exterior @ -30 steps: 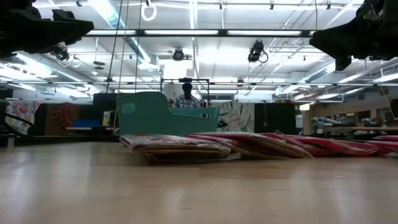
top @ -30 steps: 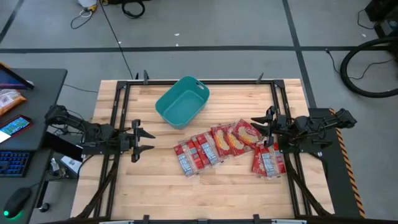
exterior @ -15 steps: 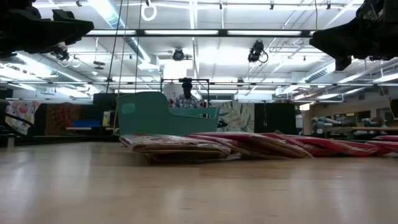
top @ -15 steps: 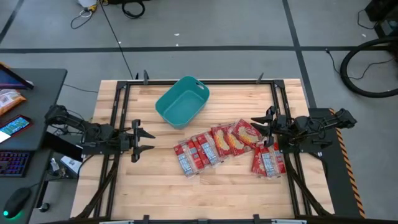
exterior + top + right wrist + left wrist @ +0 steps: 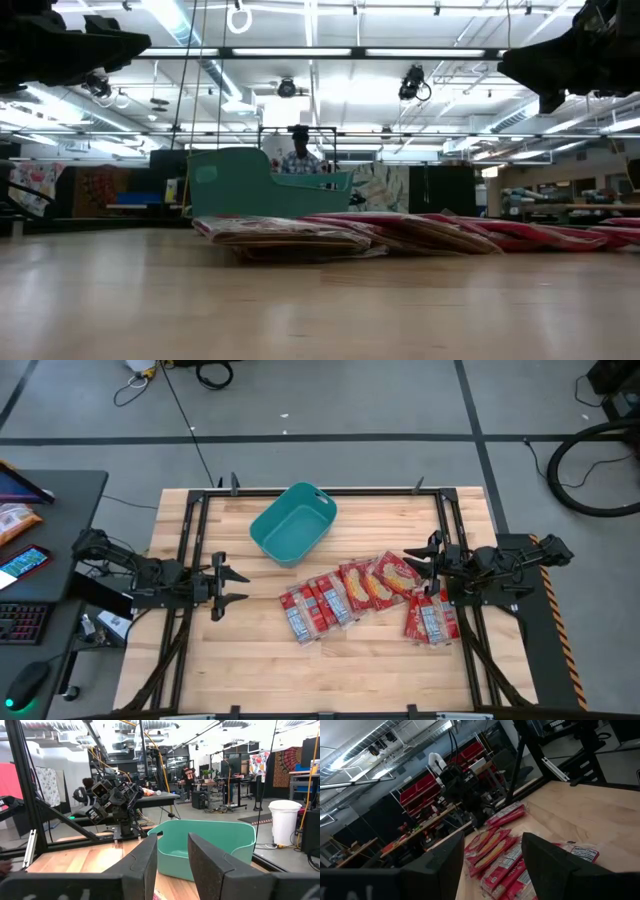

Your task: Sort popcorn bags into baskets

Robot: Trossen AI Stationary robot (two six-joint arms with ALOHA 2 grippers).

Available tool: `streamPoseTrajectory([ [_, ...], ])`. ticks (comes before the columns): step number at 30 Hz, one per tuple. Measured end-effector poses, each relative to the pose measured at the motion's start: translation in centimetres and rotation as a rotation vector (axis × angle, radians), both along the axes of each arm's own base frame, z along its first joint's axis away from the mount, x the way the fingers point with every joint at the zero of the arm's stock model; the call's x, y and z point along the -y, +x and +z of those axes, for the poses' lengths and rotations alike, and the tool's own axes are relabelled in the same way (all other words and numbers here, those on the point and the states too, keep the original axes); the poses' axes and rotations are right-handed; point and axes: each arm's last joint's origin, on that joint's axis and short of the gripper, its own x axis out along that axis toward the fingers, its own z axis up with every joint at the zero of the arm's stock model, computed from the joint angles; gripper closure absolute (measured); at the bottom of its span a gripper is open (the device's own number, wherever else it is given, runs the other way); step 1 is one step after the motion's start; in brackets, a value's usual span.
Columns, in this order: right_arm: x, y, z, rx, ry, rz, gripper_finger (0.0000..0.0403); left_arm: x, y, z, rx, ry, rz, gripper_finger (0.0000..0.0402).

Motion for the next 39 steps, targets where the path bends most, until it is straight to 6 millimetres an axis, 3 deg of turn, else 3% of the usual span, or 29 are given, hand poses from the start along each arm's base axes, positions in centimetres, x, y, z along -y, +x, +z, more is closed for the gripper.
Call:
streamPoseTrajectory([
  [35, 0.00, 0.00, 0.01, 0.000, 0.000, 0.000, 0.0289, 0.00, 0.00, 0.03, 0.003, -0.001, 0.000, 0.0198],
  [39, 0.00, 0.00, 0.01, 0.000, 0.000, 0.000, 0.0289, 0.05, -0.05, 0.35, 0.020, -0.156, -0.039, 0.0198],
])
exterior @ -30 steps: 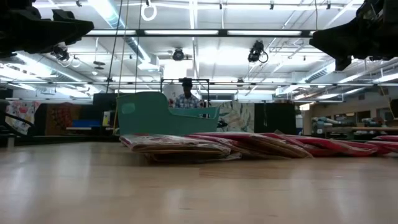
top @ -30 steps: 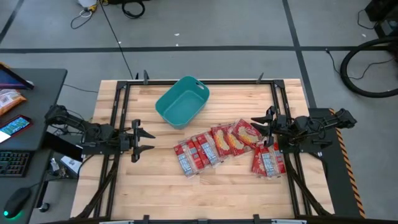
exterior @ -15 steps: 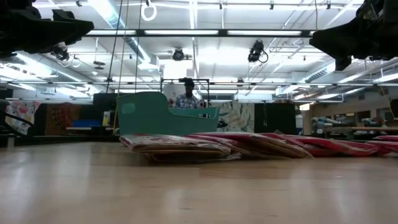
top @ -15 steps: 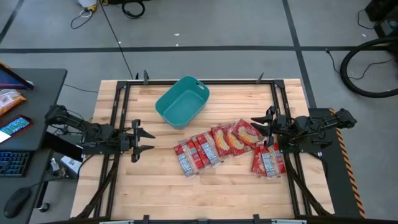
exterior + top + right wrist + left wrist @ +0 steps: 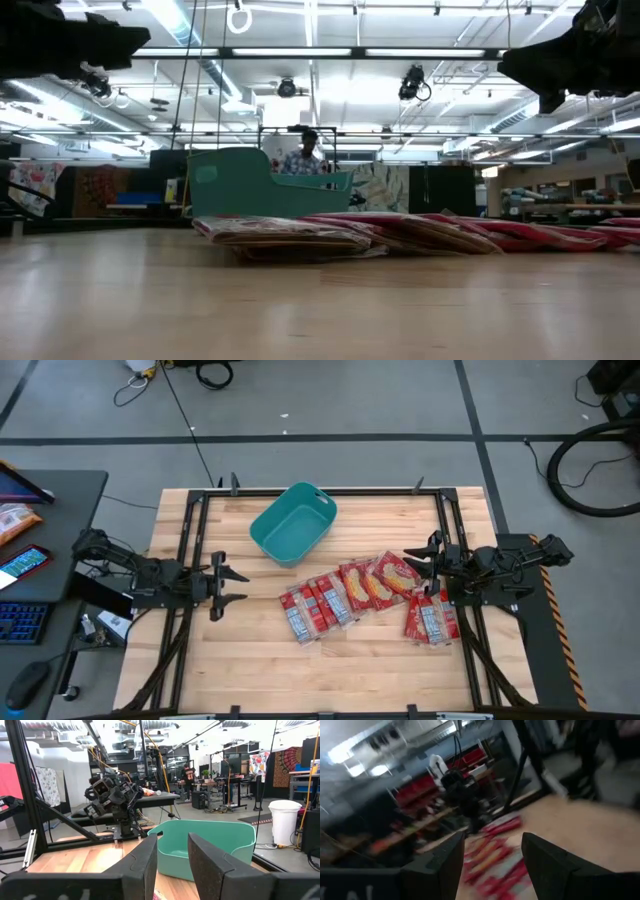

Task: Sort popcorn bags into baskets
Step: Put the red popcorn bag into the green bin

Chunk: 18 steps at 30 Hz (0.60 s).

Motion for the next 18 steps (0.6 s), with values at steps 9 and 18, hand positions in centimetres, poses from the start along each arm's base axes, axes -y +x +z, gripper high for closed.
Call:
streamPoseTrajectory([
  [9, 0.00, 0.00, 0.00, 0.000, 0.000, 0.000, 0.0289, 0.06, -0.08, 0.46, -0.023, -0.545, -0.111, 0.0198],
  [18, 0.00, 0.00, 0.00, 0.000, 0.000, 0.000, 0.0289, 0.06, -0.07, 0.45, -0.043, -0.692, -0.131, 0.0198],
])
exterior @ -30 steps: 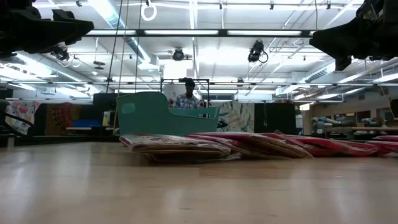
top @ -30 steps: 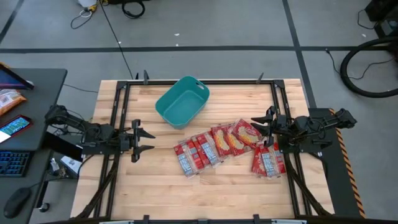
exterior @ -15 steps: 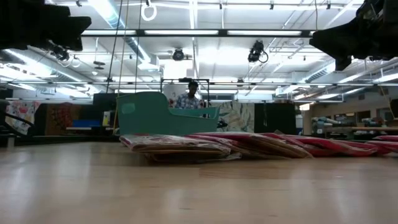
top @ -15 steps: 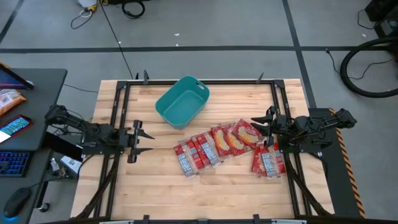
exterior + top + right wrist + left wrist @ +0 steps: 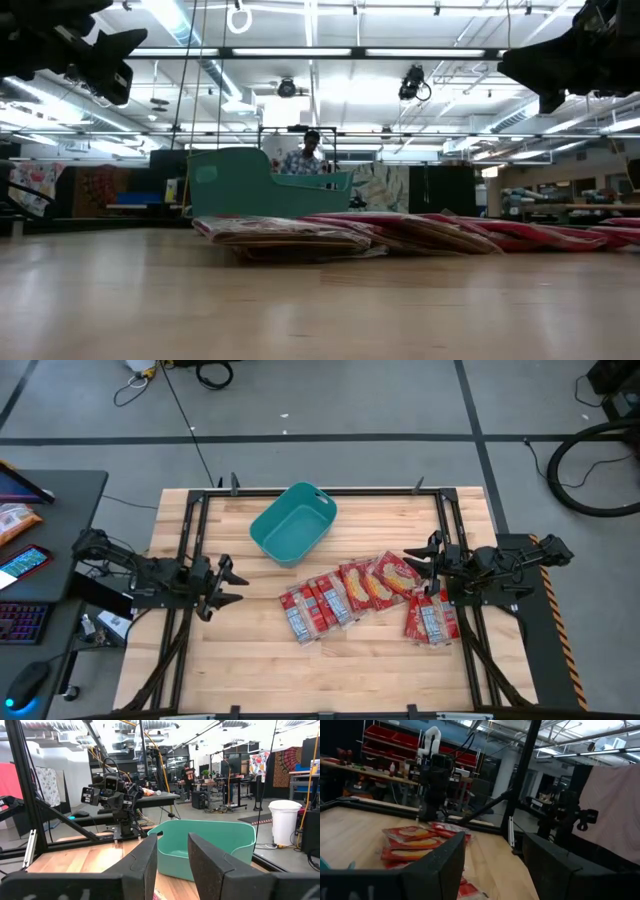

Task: Sort popcorn bags into baskets
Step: Put the red popcorn bag into the green bin

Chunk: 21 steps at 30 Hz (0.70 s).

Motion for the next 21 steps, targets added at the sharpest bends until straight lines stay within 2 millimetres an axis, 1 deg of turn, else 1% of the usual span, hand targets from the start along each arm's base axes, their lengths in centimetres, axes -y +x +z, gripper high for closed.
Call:
streamPoseTrajectory([
  [4, 0.0, 0.0, 0.0, 0.000, 0.000, 0.000, 0.0289, 0.0, 0.0, 0.0, 0.002, -0.004, 0.002, 0.0198],
  [6, 0.0, 0.0, 0.0, 0.000, 0.000, 0.000, 0.0289, -0.1, 0.0, 0.2, 0.009, -0.058, 0.015, 0.0198],
  [8, 0.0, 0.0, 0.0, 0.000, 0.000, 0.000, 0.0289, -0.3, 0.0, 0.2, 0.003, -0.100, 0.072, 0.0198],
  [12, 0.0, 0.0, 0.0, 0.000, 0.000, 0.000, 0.0289, -0.4, 0.7, 0.2, -0.158, -0.066, 0.124, 0.0198],
  [14, 0.0, 0.0, 0.0, 0.000, 0.000, 0.000, 0.0289, -0.3, 1.2, 0.5, -0.188, -0.054, 0.129, 0.0198],
  [18, 0.0, 0.0, 0.0, 0.000, 0.000, 0.000, 0.0289, 0.2, 2.5, 1.2, -0.251, 0.058, 0.135, 0.0198],
  [21, 0.0, 0.0, 0.0, 0.000, 0.000, 0.000, 0.0289, 0.5, 3.5, 1.2, -0.308, 0.121, 0.136, 0.0198],
])
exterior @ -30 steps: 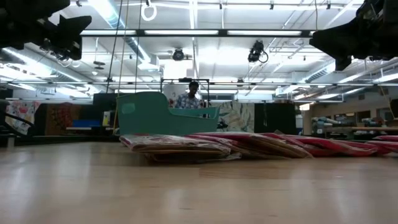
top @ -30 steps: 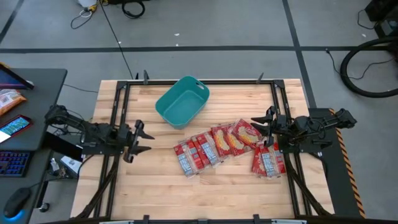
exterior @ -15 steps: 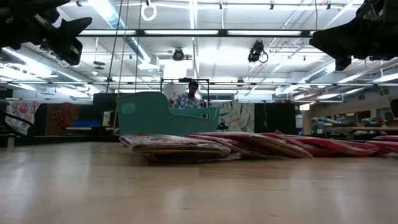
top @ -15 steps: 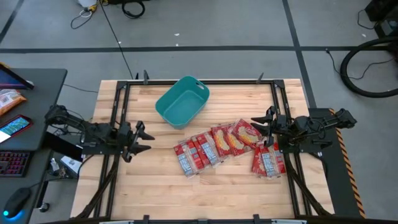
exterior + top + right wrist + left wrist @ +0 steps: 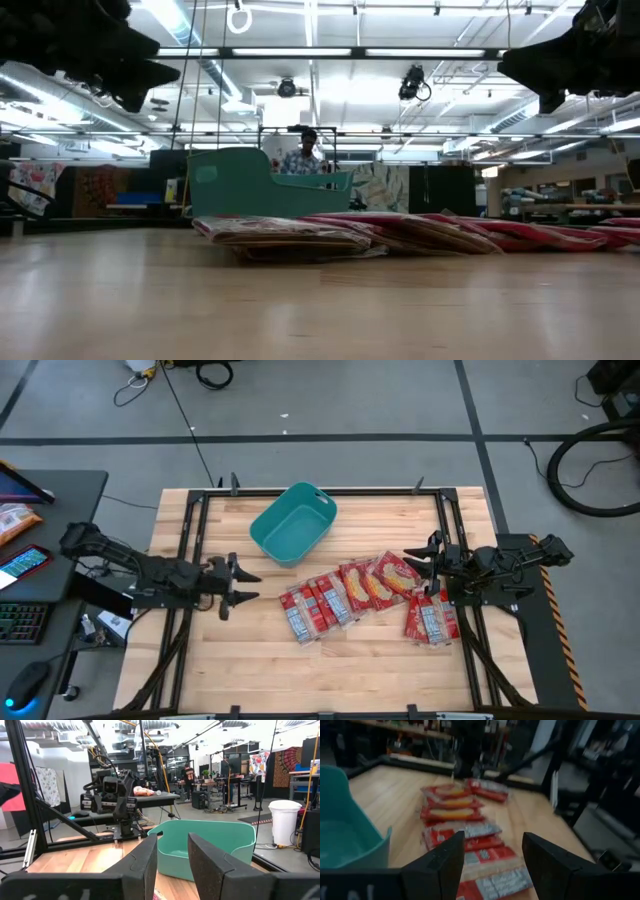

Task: Sort popcorn bags into baskets
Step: Put the red popcorn bag into the green bin

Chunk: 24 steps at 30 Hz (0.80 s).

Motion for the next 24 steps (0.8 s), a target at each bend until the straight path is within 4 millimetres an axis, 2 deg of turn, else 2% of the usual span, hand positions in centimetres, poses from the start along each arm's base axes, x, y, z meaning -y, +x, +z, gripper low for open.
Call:
streamPoseTrajectory([
  [7, 0.0, 0.0, 0.0, -0.001, 0.000, 0.000, 0.0289, 0.8, 1.9, -1.2, -0.147, 0.052, -0.038, 0.0198],
  [15, 0.0, 0.0, 0.0, 0.000, 0.000, 0.000, 0.0289, 1.9, 2.6, -3.5, -0.295, 0.155, -0.110, 0.0198],
  [20, 0.0, 0.0, 0.0, 0.000, 0.000, 0.000, 0.0289, 2.8, 3.2, -5.0, -0.391, 0.273, -0.156, 0.0198],
  [24, 0.0, 0.0, 0.0, 0.000, 0.000, 0.000, 0.0289, 4.1, 4.7, -4.6, -0.421, 0.456, -0.156, 0.0198],
])
